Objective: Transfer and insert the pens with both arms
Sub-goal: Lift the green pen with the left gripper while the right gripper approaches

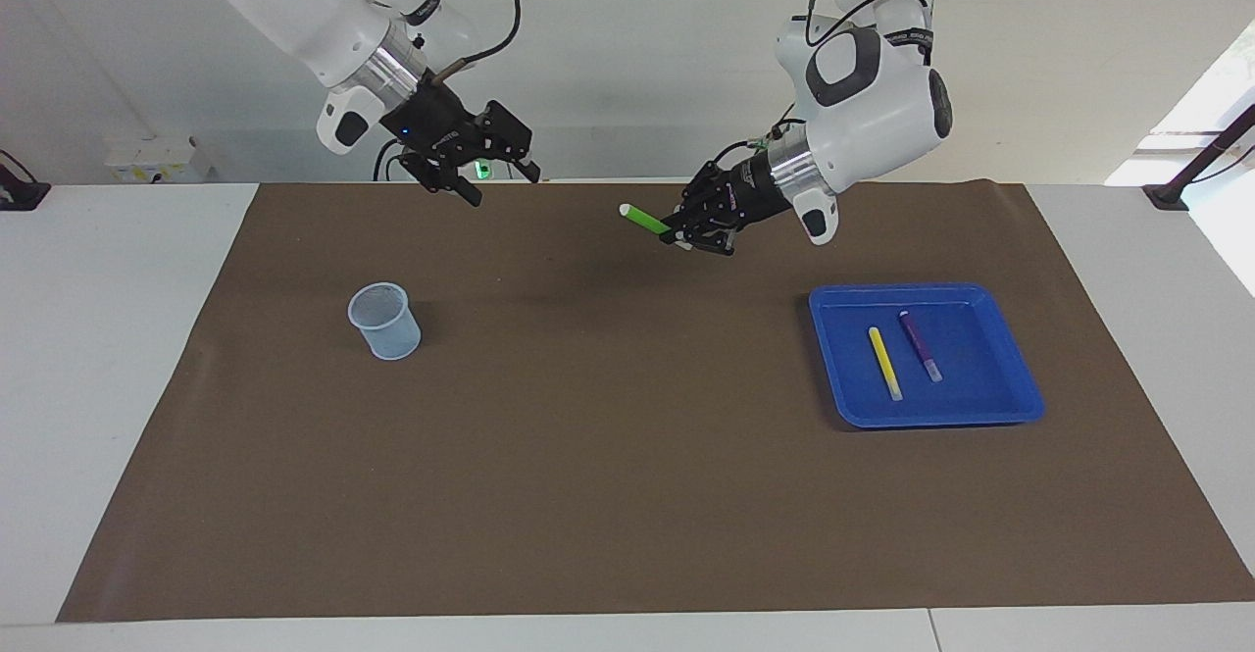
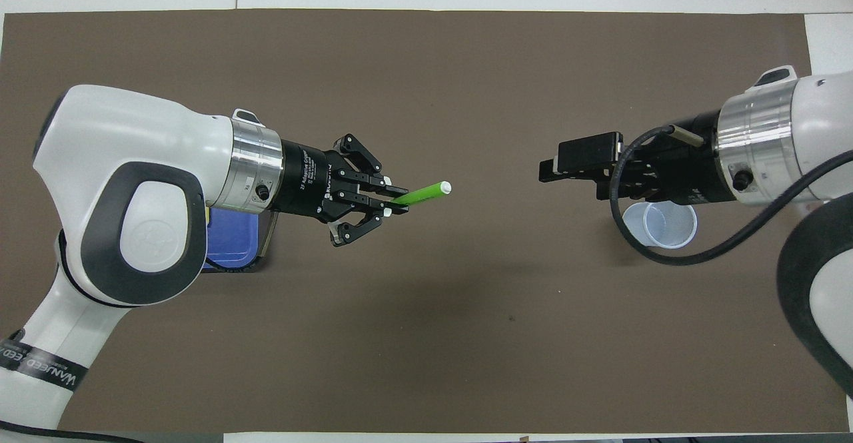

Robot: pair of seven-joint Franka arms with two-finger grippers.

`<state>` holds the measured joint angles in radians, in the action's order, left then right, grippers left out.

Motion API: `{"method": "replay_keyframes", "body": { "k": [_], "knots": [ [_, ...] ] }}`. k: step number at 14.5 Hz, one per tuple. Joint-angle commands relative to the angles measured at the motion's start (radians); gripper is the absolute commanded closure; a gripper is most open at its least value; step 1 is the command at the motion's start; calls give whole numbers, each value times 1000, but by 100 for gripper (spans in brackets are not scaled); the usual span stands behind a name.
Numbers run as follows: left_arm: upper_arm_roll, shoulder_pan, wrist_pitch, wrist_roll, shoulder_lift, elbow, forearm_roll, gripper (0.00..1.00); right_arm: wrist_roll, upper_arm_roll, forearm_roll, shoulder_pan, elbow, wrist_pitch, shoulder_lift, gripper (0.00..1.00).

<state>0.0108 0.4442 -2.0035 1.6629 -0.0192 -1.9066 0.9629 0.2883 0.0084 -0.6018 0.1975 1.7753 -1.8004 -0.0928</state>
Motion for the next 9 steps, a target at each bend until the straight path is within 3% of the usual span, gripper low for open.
{"method": "replay_keyframes", "body": {
  "k": [1, 4, 7, 9],
  "knots": [
    [-9, 43, -87, 20, 68, -104, 75, 100, 116, 4, -30, 74, 91, -104, -59, 0],
    [-9, 85, -123, 37, 73, -115, 83, 100, 216, 4, -36, 155, 133, -256, -64, 0],
    [-9, 85, -124, 35, 77, -118, 126, 100, 212, 4, -38, 195, 142, -280, -58, 0],
    [-9, 87, -124, 28, 79, -120, 137, 100, 186, 4, -38, 189, 156, -280, -61, 6]
  ]
}}
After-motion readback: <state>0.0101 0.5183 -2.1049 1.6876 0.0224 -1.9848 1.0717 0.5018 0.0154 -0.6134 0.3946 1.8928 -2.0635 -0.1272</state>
